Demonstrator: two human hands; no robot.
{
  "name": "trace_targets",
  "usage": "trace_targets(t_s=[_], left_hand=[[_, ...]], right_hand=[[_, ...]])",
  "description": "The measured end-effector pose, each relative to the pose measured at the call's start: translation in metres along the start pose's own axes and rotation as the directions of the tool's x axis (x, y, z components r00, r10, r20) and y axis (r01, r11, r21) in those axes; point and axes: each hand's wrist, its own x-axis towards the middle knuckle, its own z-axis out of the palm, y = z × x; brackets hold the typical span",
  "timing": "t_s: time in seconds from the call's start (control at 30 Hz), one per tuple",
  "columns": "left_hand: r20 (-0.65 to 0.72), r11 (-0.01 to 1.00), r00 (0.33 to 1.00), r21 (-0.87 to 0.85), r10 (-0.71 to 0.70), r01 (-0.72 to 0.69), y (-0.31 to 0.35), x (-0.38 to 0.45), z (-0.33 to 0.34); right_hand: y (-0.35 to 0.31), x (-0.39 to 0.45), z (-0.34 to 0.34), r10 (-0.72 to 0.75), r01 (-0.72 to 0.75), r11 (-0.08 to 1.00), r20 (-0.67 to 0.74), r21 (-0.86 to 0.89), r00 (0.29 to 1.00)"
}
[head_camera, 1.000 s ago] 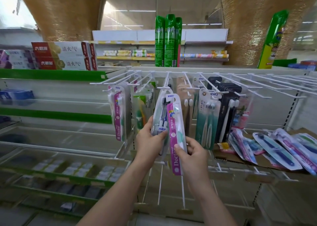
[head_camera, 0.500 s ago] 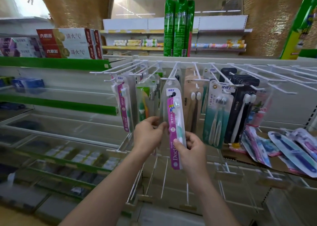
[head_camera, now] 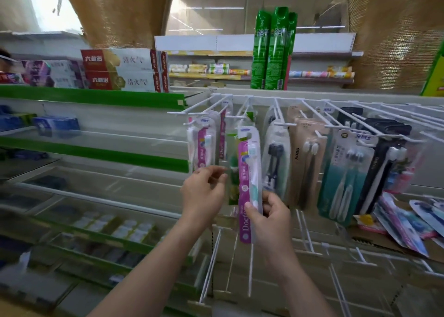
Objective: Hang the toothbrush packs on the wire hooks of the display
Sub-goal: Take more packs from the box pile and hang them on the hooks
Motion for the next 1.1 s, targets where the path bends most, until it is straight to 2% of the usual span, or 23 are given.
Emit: trace_targets(t_s=[0.3, 0.57, 0.67, 0.8, 1.1], left_hand=[[0.083, 0.999, 0.996, -0.032, 0.022, -0.019, -0.039, 0.021, -0.028], [0.125, 0.989, 0.988, -0.127, 0.091, -0.075, -0.030, 0.017, -0.009], [0.160, 0.988, 0.981, -0.131, 0.106, -0.085, -0.024, 0.016, -0.001], [0.147, 0.994, 0.984, -0.038, 0.105, -0.100, -0.037, 0.019, -0.011], [0.077, 0.999, 0.996, -0.018, 0.037, -0.036, -0.061, 0.031, -0.055]], right_hand=[[0.008, -0.013, 0.053, -0.006, 0.002, 0.998, -0.054, -0.057, 0.999], [0.002, -0.022, 0.039, -0.020, 0.003, 0.995, -0.167, -0.097, 0.986], [-0.004, -0.020, 0.031, -0.048, 0.026, 0.987, -0.137, -0.160, 0.989], [-0.011, -0.010, 0.039, -0.063, 0.047, 0.966, -0.056, -0.253, 0.996], [-0.016, 0.023, 0.086, -0.052, 0.044, 0.979, -0.033, -0.199, 0.998]])
